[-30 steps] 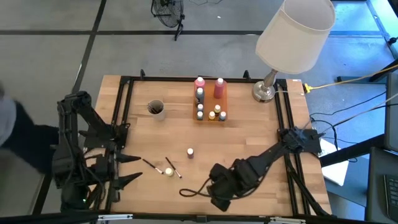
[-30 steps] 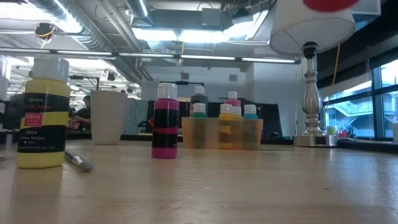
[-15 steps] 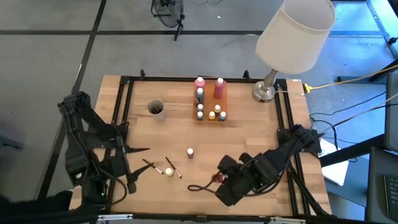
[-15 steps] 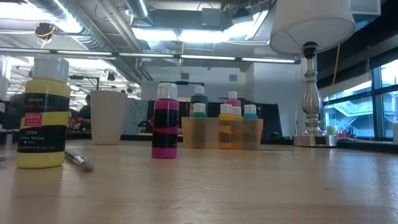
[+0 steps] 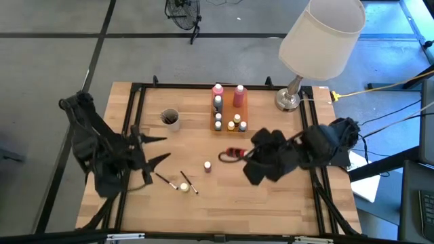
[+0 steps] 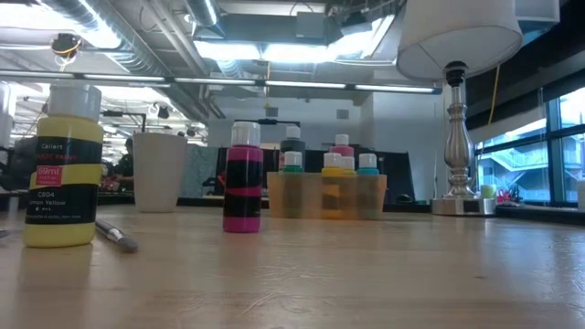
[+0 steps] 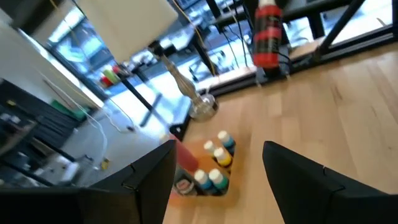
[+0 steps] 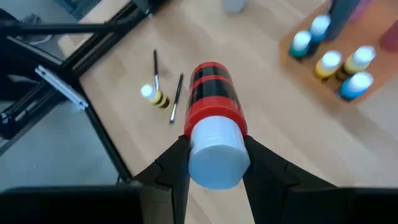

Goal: Pick & Place Paint Supplies
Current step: Put the small red paint bottle into the orange bin

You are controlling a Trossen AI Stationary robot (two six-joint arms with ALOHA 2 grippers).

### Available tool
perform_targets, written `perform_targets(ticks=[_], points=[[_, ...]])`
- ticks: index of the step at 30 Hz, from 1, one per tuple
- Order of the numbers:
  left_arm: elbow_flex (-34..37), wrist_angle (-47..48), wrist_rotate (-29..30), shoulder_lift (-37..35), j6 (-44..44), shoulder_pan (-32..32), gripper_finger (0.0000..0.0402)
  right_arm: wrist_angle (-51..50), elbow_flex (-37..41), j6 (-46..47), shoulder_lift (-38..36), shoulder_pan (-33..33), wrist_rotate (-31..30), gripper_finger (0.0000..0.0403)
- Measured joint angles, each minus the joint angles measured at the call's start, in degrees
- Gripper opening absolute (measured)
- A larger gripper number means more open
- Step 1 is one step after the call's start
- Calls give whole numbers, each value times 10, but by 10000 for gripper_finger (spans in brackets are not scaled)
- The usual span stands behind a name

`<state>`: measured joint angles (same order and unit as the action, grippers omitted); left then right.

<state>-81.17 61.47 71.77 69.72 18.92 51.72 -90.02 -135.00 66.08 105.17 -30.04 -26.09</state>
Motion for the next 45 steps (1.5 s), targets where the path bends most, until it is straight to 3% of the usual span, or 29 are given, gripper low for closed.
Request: perform_targets(ticks=[10, 18, 23, 30, 37, 45], points=[[0, 0, -177, -84, -13, -91, 235, 0, 0, -109, -4, 106, 27, 120], [0, 0, -196, -124, 1, -120, 235, 0, 0, -210, -4, 191, 79, 120], [0, 0, -239, -135, 17, -125, 235, 0, 0, -281, -4, 236, 88, 120], [0, 0, -238, -135, 39, -125, 235, 0, 10, -381, -4, 290, 113, 120], [0, 0, -200, -137, 39, -125, 235, 0, 30, -474, -3, 333, 113, 120], [0, 0, -200, -136, 54, -125, 235, 0, 89, -534, -3, 371, 112, 120]])
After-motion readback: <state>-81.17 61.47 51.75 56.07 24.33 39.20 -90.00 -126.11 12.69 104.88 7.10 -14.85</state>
